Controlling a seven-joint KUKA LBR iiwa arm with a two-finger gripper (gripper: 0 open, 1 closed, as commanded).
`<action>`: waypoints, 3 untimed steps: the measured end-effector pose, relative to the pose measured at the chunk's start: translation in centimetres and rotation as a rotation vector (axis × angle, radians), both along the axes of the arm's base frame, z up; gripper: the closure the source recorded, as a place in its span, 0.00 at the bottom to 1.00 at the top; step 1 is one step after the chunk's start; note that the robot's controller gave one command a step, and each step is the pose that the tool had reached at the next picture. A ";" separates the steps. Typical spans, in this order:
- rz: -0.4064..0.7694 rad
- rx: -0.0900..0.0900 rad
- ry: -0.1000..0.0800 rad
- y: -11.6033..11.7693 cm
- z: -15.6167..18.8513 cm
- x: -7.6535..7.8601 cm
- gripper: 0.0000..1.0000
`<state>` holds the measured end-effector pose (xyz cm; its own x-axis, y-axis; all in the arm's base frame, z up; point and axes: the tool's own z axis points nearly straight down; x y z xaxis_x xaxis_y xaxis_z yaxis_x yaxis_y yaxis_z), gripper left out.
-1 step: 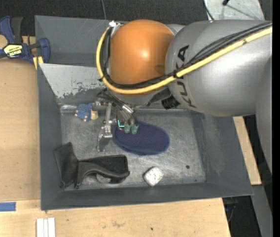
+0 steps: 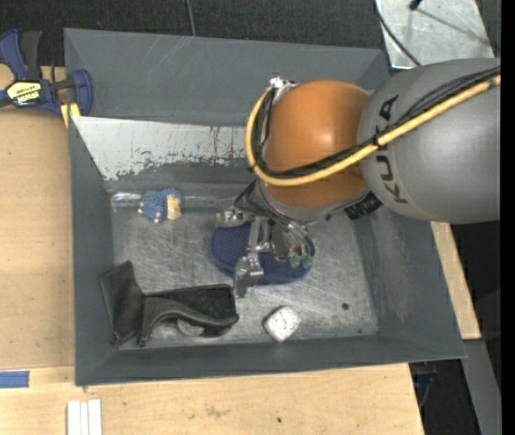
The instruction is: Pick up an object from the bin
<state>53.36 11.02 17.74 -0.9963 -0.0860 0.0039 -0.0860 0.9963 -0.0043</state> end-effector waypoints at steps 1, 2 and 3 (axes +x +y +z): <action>-0.181 0.005 -0.017 -2.7 -7.1 2.0 0.00; -0.183 0.007 -0.014 -2.6 -7.3 1.9 1.00; -0.182 0.006 -0.010 -2.7 -7.4 1.8 0.00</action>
Offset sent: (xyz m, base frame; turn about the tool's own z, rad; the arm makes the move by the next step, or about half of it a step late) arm 0.0228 -0.0389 -0.1065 0.2287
